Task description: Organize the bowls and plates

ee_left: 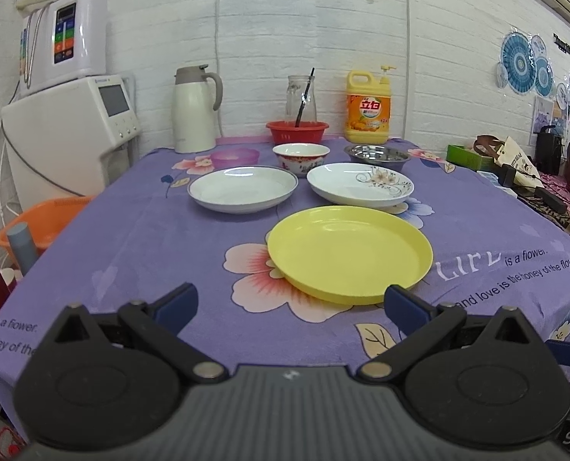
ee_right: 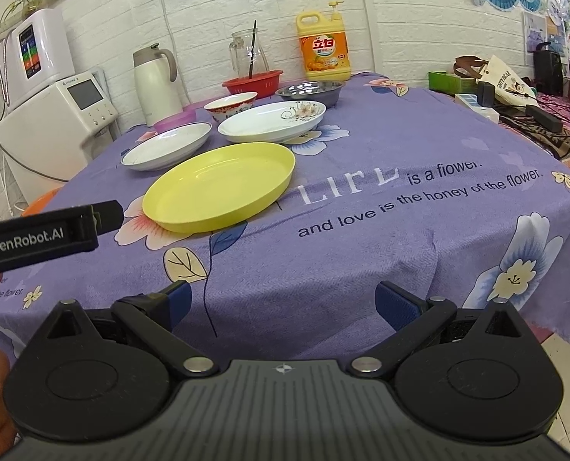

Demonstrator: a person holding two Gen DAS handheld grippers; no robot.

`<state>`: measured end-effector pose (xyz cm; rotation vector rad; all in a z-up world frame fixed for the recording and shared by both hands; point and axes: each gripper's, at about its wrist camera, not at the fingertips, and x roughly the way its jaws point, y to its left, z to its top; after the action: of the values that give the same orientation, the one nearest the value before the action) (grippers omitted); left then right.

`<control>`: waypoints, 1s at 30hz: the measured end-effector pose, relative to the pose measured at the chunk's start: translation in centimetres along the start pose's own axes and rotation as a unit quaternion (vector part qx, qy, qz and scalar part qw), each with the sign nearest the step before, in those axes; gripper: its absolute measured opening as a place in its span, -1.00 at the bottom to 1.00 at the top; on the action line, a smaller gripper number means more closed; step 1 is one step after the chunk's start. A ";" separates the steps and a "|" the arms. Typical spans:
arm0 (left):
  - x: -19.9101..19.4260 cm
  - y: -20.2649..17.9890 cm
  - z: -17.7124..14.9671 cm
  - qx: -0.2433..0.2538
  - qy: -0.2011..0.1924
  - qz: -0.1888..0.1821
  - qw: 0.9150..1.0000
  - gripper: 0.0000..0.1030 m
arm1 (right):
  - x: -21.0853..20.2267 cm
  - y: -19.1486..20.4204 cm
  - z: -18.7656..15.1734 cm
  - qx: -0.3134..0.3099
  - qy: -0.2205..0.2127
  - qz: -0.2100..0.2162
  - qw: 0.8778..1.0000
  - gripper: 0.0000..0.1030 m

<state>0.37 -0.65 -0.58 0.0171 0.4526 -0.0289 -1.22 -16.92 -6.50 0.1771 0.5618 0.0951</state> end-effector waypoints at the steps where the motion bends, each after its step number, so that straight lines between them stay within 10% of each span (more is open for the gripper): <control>1: 0.0 0.0 0.0 0.000 0.000 0.001 1.000 0.99 | 0.0 0.0 0.0 0.000 0.000 0.000 1.000 1.00; 30: 0.5 0.2 -0.2 -0.004 0.009 -0.004 1.000 0.99 | 0.3 -0.1 -0.1 0.003 0.001 0.000 1.000 1.00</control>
<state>0.74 -0.45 -0.96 0.0076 0.4708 -0.0345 -1.04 -16.96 -6.71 0.1826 0.5647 0.0935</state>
